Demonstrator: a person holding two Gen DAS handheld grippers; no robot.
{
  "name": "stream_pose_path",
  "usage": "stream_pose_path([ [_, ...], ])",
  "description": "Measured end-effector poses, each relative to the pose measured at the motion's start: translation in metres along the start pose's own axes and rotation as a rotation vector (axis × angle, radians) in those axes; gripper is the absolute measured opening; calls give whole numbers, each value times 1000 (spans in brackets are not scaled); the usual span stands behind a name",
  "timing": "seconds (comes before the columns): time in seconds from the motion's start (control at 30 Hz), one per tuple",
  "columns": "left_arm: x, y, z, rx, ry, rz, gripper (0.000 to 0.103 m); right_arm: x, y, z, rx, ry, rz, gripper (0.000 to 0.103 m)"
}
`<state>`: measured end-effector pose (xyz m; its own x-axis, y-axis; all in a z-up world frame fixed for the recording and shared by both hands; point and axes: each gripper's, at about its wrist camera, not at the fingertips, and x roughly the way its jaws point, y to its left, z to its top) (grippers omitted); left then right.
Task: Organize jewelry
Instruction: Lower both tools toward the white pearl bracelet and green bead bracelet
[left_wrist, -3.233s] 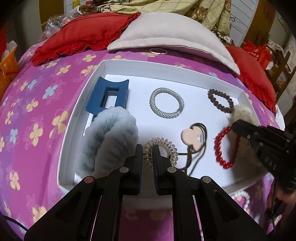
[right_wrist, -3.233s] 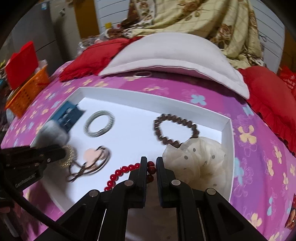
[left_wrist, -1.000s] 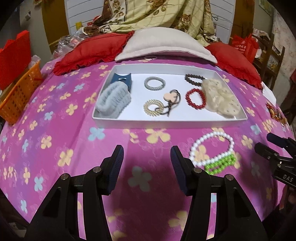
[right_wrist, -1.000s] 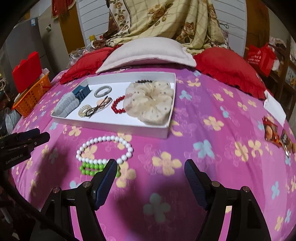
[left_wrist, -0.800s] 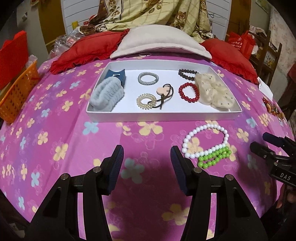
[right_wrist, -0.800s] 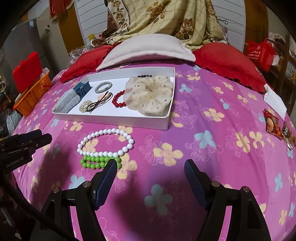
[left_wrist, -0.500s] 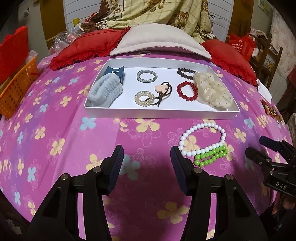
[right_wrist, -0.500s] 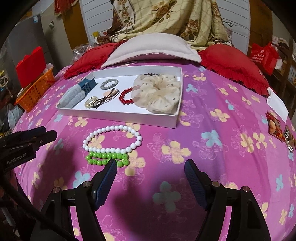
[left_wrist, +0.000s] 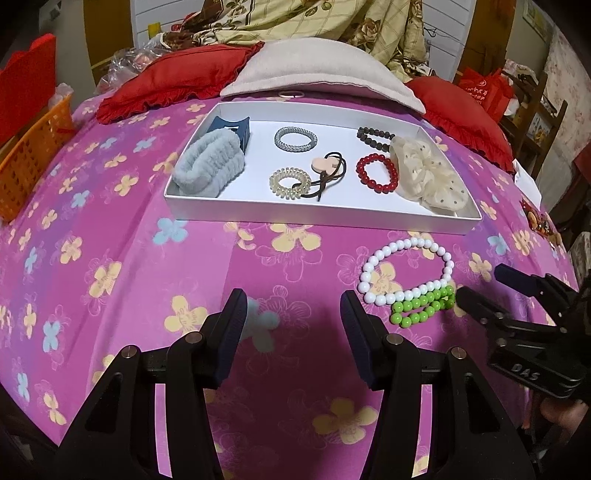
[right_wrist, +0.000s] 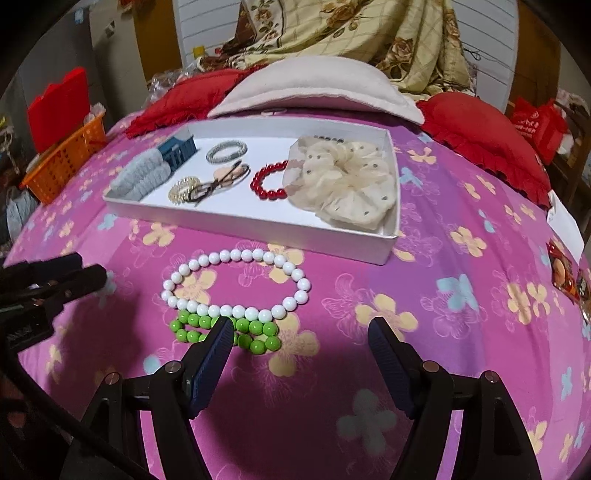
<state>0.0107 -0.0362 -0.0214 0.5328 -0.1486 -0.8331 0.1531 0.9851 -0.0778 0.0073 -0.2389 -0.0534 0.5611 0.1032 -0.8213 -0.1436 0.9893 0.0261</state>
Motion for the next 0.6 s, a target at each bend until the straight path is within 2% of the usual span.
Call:
stream_pose_path([
  [0.2,5,2,0,-8,15,-5,52,11,1,-6,-29,23,-24,73],
  [0.4,11,0,0,-4,28,-14,52,6,-9,-13,-55,54,-73,73],
  [0.53,14,-5,4,-6,34,-33,52,-3,-18,-9,9,26,21,73],
  [0.6,15,-9,7,-2,31,-40,52,-2,-14,-5,12,15,41,73],
])
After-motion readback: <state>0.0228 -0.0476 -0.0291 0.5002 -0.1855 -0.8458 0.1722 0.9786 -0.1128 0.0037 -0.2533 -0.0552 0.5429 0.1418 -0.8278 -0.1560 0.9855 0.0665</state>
